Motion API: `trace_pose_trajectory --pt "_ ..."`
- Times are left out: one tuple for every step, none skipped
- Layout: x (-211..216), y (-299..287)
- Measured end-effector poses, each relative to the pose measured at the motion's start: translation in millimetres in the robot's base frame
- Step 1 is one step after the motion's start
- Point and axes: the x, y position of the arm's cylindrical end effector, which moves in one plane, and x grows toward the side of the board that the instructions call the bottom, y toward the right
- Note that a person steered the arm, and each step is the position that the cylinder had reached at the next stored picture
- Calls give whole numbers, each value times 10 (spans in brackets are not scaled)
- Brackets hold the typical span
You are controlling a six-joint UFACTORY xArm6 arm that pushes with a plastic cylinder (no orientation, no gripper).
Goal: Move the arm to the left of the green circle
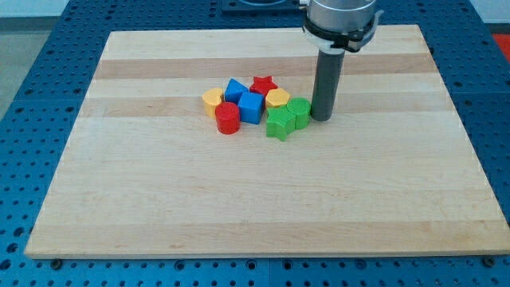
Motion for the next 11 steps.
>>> trace_pose_trajectory --pt "-369 2" --pt "-659 -186" --pt "-659 -429" --pt "-645 -473" --pt "-506 -473" --pt "-289 -473" --pt "-34 -465" --pt "166 -392" --pt "371 -320" --pt "549 -304" --pt "880 -477"
